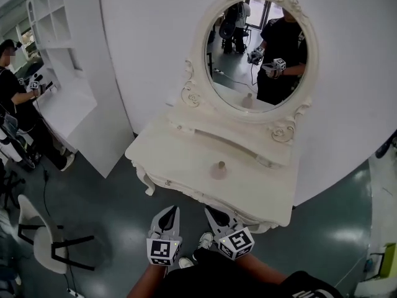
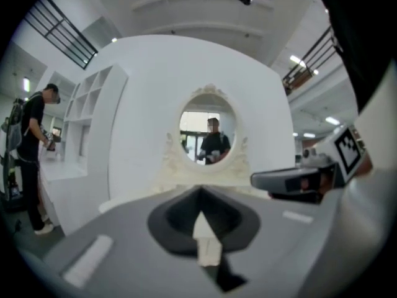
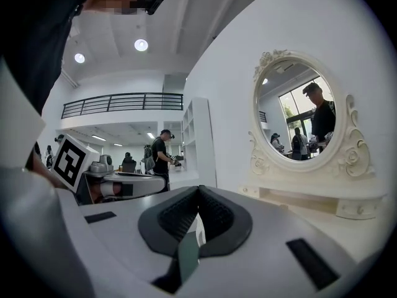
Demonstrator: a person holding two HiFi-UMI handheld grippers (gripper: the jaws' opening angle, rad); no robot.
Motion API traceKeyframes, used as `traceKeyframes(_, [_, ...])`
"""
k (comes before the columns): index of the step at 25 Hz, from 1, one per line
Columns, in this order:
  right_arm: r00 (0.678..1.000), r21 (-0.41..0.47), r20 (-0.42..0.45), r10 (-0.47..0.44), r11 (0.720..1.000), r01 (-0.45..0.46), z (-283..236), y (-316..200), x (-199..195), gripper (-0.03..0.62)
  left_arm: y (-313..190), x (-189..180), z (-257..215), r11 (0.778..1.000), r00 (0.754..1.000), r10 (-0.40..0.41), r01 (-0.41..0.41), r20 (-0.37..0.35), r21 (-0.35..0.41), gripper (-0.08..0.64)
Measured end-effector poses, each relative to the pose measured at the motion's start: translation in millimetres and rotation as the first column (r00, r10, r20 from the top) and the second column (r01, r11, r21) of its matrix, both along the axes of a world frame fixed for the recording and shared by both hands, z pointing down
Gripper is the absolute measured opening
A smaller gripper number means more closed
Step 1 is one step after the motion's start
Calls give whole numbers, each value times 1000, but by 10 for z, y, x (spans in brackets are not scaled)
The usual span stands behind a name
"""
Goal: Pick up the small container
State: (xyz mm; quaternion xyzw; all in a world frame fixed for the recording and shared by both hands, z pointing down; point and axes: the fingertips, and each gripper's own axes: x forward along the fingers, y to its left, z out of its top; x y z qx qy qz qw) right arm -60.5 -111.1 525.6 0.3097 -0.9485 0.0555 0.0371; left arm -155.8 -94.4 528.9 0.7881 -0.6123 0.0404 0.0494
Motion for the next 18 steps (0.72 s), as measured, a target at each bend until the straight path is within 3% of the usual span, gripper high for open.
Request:
traceKeyframes(7, [999,-6,21,50,999,-49,17,-415,103,6,-501,267,10,995,995,102,-102,13,1,8])
traceKeyframes(18, [997,-42,60,56,998,-53,145,-1163,308,6,-1300,378,118,993,993,112,-110,43,-34,8])
